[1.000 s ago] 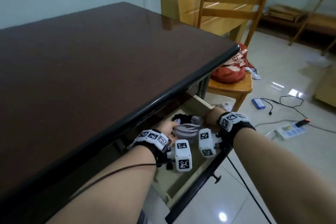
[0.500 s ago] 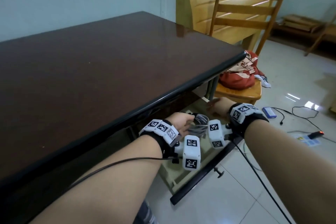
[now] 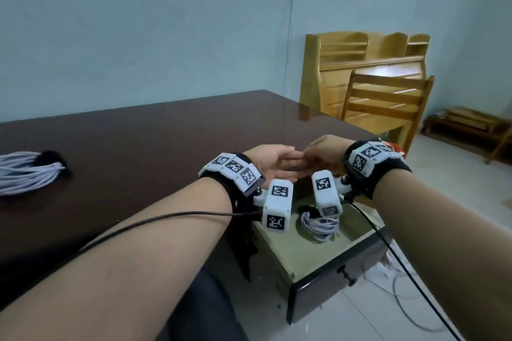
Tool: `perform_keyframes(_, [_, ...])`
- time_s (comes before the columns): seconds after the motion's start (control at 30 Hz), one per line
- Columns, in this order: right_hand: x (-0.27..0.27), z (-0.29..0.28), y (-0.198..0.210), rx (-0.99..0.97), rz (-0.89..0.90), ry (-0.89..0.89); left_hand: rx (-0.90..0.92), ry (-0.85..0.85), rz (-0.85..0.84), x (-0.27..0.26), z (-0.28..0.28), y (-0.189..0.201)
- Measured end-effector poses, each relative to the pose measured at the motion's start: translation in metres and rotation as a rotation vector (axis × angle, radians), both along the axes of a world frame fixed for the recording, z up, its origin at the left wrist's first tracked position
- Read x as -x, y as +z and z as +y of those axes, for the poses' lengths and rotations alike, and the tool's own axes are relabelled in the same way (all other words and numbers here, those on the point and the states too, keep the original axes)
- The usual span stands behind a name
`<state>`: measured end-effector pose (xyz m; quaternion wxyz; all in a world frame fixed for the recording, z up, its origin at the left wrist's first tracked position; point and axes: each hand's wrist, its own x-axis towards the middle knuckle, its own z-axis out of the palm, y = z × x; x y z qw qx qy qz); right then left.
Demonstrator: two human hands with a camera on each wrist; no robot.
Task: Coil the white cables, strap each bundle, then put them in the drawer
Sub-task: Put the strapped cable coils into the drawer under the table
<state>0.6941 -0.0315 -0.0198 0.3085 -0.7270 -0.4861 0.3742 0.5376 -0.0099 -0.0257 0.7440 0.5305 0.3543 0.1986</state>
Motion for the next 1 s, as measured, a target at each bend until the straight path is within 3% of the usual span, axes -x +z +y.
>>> perform_keyframes(0.2, [0.108, 0.036, 0.037, -0.069, 0.066, 0.176, -0.13, 0.334, -0.024, 0.111, 0.022, 0.038])
perform_keyframes(0.37, [0.232, 0.079, 0.048, -0.045, 0.056, 0.36, -0.277, 0.728, 0.009, 0.237, 0.046, 0.05])
perform_keyframes(0.57, [0.348, 0.126, 0.037, 0.038, 0.055, 0.494, -0.452, 1.028, 0.405, 0.375, 0.078, 0.029])
perform_keyframes(0.63, [0.377, 0.141, 0.031, 0.066, 0.062, 0.505, -0.423, 1.109, 0.504, 0.407, 0.086, 0.019])
perform_keyframes(0.73, [0.41, 0.16, 0.021, 0.105, 0.065, 0.499, -0.343, 1.124, 0.585, 0.438, 0.102, 0.005])
perform_keyframes(0.83, [0.43, 0.173, 0.012, 0.134, 0.037, 0.505, -0.284, 1.034, 0.678, 0.451, 0.117, -0.005])
perform_keyframes(1.0, [0.44, 0.186, 0.001, 0.162, 0.078, 0.481, -0.303, 0.835, 0.976, 0.452, 0.129, -0.009])
